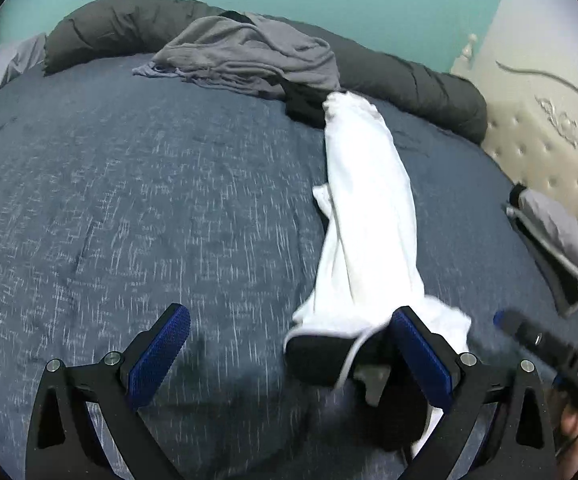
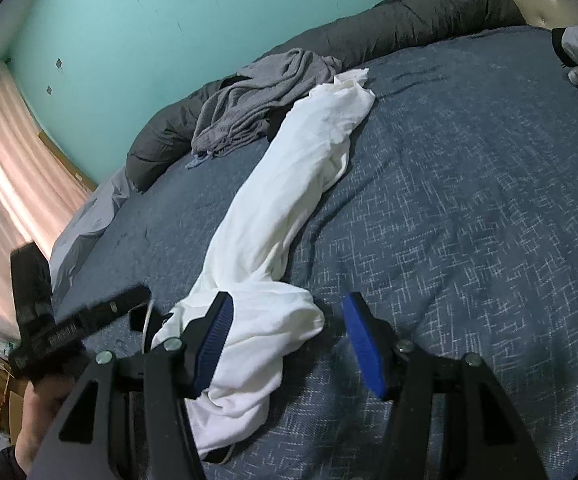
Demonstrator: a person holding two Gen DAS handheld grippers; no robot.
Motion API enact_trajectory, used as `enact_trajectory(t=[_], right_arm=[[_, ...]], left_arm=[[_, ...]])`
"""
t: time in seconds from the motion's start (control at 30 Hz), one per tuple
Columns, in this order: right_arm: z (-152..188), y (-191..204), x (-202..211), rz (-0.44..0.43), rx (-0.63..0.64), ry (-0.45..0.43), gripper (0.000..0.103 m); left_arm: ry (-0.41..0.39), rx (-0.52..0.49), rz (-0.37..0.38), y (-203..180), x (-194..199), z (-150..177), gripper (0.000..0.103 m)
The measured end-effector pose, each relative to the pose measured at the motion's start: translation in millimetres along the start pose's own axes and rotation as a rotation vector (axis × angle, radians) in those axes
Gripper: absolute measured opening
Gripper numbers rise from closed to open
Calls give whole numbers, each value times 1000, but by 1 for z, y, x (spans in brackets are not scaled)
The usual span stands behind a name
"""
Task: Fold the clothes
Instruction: 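Lay the white shirt flat on the sheet and open the right gripper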
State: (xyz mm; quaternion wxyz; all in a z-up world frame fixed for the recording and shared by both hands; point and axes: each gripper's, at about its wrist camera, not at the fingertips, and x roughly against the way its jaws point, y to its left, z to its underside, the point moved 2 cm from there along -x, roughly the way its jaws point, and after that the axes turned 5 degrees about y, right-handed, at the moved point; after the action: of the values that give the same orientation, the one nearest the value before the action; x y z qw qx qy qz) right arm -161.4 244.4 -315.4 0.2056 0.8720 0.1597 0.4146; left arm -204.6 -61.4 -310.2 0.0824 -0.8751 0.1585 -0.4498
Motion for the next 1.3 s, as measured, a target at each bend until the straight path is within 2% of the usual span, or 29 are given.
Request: enact_trajectory(t=[0.1, 0.23, 0.33, 0.6, 0.7, 0.77, 0.87, 0.93, 1.1, 1.3], right_arm=[[1, 0, -5, -3, 4, 21, 59], [3, -1, -10, -10, -1, 43, 59], [1, -5, -7, -5, -12, 36, 59], [-2, -13, 3, 10, -38, 17, 59], [0, -13, 7, 10, -51, 10, 59], [0, -13, 8, 11, -57, 7, 59], [1, -9, 7, 15, -49, 8, 59], [2, -7, 5, 15, -45, 9, 59], [1, -6, -2, 11, -45, 23, 59], [-1, -6, -6, 1, -50, 28, 59]], left_arm=[[-17, 40, -5, 7, -3, -9, 102], [7, 68, -21, 14, -16, -14, 102], [21, 82, 2, 17, -12, -12, 102], [78, 20, -3, 23, 13, 21, 102], [100, -1, 17, 23, 24, 36, 102], [112, -20, 28, 21, 30, 46, 100], [144, -46, 38, 18, 28, 57, 92], [173, -45, 51, 17, 23, 62, 82], [204, -56, 84, 9, 19, 70, 81], [212, -55, 82, 11, 14, 72, 78]])
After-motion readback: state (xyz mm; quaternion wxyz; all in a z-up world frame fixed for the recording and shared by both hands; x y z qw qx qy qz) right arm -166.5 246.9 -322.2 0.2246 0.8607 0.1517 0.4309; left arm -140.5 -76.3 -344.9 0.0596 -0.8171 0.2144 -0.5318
